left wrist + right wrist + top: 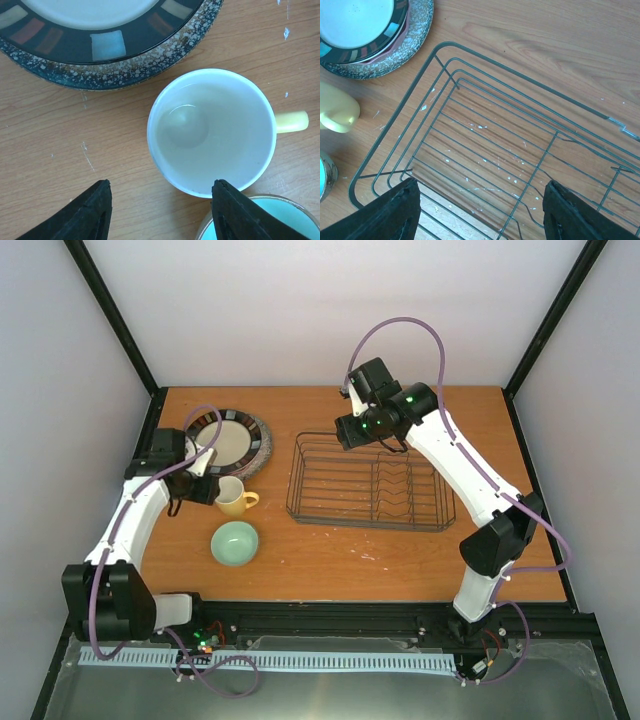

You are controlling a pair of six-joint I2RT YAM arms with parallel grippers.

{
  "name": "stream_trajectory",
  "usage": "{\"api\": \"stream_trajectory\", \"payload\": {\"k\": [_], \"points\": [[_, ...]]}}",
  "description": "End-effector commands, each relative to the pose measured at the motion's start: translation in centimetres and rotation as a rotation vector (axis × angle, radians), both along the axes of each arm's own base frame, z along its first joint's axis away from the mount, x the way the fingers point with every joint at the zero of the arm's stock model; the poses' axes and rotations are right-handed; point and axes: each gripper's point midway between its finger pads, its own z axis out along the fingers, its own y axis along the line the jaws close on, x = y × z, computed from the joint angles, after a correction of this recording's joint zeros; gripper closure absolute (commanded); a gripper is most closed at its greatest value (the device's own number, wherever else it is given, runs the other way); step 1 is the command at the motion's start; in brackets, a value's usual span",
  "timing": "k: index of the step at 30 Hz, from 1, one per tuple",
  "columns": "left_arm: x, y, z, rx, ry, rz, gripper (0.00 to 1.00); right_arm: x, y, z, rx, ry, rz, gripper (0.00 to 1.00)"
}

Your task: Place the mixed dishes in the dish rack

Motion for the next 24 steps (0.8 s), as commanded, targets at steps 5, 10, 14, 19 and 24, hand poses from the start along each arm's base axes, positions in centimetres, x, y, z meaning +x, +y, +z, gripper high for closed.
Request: {"api": "stream_trajectory", "payload": {"k": [5, 10, 14, 19, 24], "points": [[1.8, -0.3, -1.3, -0.007, 0.008, -0.026, 0.49, -0.1, 0.2, 0.6, 0.003, -0.011, 0.020, 0.33], [2.0, -0.6, -2.9, -0.031, 0.061, -0.029, 0.56, 0.1, 0.0, 0.4, -0.009, -0.014, 0.016, 0.33], [2.3, -0.8, -3.3, -0.046, 0.080, -0.029, 0.73, 0.1, 0.1, 0.3, -0.010, -0.013, 0.015, 0.32], [2.5, -0.9, -4.2, -0.055, 0.115, -0.023, 0.89, 0.2, 0.1, 0.3, -0.011, -0.013, 0.013, 0.32], [2.8, -1.1, -4.1, -0.069, 0.131, -0.013, 1.00, 0.2, 0.0, 0.3, -0.017, -0.016, 0.010, 0.32]]}}
